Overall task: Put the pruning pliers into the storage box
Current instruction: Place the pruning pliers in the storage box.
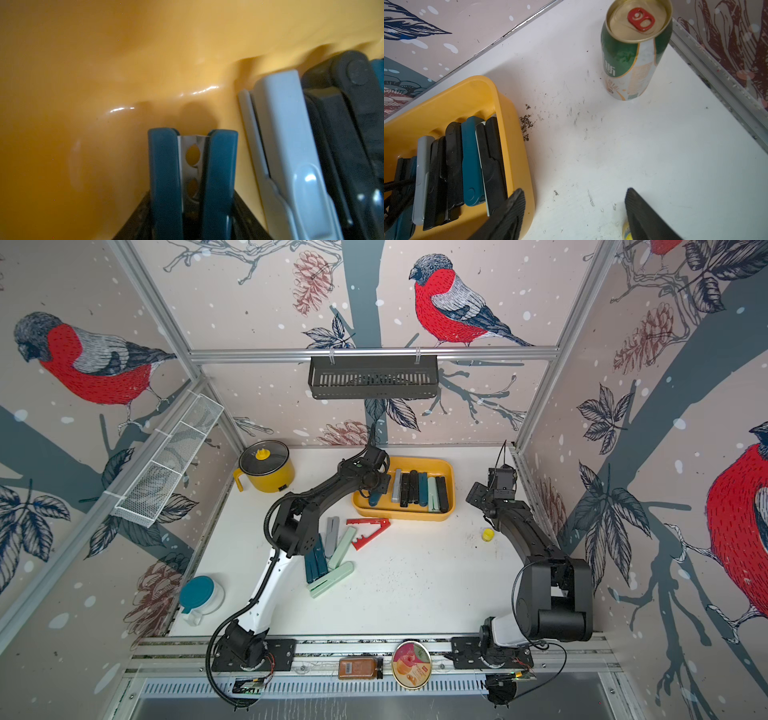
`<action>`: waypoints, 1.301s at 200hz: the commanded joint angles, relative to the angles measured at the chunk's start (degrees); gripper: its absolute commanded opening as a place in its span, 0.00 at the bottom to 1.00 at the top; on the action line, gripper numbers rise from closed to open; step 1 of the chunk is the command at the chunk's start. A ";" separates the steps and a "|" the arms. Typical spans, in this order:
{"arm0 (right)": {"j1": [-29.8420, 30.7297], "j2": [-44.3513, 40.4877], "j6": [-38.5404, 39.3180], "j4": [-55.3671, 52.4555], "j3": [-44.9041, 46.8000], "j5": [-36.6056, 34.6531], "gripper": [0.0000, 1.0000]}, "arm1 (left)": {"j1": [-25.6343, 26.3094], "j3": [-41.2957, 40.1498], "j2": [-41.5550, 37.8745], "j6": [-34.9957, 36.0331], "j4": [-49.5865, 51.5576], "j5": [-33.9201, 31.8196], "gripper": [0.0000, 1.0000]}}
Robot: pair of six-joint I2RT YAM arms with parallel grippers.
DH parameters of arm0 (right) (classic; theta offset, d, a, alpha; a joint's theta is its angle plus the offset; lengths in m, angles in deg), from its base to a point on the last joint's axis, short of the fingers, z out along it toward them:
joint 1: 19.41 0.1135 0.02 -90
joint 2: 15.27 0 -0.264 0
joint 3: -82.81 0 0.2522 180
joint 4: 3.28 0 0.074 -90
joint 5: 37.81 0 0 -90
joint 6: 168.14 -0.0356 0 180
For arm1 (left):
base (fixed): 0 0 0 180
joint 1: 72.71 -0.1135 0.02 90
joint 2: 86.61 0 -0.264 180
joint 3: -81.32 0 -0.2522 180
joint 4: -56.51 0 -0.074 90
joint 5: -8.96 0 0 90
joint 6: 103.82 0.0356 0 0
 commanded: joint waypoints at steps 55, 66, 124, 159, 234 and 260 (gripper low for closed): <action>0.06 -0.30 -0.37 0.35 0.09 -0.78 0.77 | -0.27 -0.01 -0.05 -0.24 2.09 -0.03 0.42; 0.05 -0.38 -0.33 0.33 0.05 -0.92 0.77 | -0.35 -0.01 -0.04 -0.89 1.93 -0.02 0.31; -0.14 -0.47 0.00 0.13 0.01 -1.09 0.77 | -0.80 -0.01 0.15 -3.08 0.97 2.84 0.05; -0.13 -0.32 -0.02 0.19 0.01 -0.92 0.77 | -0.84 0.05 0.31 -6.34 -0.69 5.52 0.19; -0.12 -0.41 0.09 0.22 0.19 -1.00 0.77 | -1.21 -0.01 0.83 -12.01 -3.27 12.12 0.42; -0.15 -0.49 -0.07 0.36 0.34 -1.01 0.77 | -1.37 0.03 0.86 -12.72 -3.29 12.64 0.42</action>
